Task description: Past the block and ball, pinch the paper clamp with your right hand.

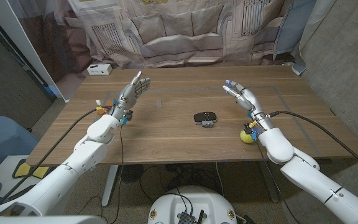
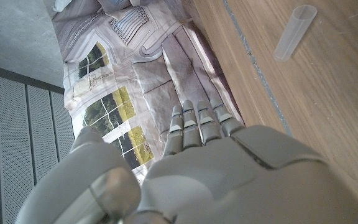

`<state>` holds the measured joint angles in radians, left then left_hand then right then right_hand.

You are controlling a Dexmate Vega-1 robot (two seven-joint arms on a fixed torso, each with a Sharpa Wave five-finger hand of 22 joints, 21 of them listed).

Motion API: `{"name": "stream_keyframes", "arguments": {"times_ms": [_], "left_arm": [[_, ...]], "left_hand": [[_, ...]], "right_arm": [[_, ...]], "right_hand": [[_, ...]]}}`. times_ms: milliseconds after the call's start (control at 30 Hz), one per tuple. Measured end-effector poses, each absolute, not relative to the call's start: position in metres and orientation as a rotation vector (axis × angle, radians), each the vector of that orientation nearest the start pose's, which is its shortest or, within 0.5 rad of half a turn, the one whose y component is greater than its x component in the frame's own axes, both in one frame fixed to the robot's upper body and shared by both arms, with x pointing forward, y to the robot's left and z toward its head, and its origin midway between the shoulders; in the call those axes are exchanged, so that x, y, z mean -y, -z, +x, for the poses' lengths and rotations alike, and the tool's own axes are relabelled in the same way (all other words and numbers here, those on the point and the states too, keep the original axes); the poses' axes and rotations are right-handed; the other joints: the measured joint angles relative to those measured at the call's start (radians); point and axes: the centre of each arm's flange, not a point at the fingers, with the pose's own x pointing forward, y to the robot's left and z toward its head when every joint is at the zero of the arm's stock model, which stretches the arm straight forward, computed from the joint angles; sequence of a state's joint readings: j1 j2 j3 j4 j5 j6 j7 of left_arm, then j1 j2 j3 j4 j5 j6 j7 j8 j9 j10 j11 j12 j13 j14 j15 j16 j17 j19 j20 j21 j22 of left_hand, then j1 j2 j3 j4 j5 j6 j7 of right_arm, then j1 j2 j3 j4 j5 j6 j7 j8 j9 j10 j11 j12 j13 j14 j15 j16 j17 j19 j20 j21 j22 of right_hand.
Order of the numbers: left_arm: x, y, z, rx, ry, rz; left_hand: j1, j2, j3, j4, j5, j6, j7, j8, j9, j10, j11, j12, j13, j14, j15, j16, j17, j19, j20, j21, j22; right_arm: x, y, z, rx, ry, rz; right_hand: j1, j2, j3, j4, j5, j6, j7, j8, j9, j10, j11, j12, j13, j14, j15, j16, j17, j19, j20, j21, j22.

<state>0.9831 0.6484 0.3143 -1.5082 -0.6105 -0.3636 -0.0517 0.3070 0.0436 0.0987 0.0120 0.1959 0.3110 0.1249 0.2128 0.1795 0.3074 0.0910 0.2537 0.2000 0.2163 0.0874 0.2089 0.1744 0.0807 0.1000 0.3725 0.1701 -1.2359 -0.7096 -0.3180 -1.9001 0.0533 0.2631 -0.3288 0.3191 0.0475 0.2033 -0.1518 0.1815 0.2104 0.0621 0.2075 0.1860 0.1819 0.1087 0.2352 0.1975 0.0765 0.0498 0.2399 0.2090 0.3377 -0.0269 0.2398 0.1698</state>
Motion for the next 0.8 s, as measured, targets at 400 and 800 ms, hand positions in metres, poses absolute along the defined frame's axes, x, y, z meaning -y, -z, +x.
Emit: {"name": "stream_keyframes", "arguments": {"times_ms": [400, 800], "left_arm": [[-0.307, 0.019, 0.59, 0.73, 0.279, 0.114], [-0.31, 0.026, 0.581, 0.756, 0.287, 0.125]], "left_hand": [[0.0, 0.0, 0.0, 0.0, 0.0, 0.011, 0.0, -0.006, 0.0, 0.0, 0.0, 0.0, 0.0, 0.0, 0.0, 0.0, 0.0, 0.0, 0.0, -0.008, 0.0], [0.005, 0.005, 0.004, -0.004, 0.0, 0.011, 0.0, -0.006, 0.0, 0.0, 0.0, 0.0, 0.0, 0.0, 0.0, -0.006, 0.0, 0.0, 0.0, -0.014, 0.0]], "right_arm": [[0.223, 0.058, 0.496, 0.851, -0.069, -0.54], [0.219, 0.064, 0.485, 0.833, 0.002, -0.676]], "right_hand": [[0.016, 0.005, 0.006, -0.006, 0.0, -0.006, -0.006, -0.004, 0.0, -0.009, -0.009, -0.01, 0.0, -0.008, -0.011, -0.007, -0.004, -0.004, -0.004, -0.008, 0.0], [0.076, 0.001, 0.025, -0.017, 0.0, -0.043, -0.054, -0.019, 0.0, -0.05, -0.05, -0.032, -0.002, -0.024, -0.023, -0.026, -0.009, -0.015, -0.014, -0.031, -0.003]]}}
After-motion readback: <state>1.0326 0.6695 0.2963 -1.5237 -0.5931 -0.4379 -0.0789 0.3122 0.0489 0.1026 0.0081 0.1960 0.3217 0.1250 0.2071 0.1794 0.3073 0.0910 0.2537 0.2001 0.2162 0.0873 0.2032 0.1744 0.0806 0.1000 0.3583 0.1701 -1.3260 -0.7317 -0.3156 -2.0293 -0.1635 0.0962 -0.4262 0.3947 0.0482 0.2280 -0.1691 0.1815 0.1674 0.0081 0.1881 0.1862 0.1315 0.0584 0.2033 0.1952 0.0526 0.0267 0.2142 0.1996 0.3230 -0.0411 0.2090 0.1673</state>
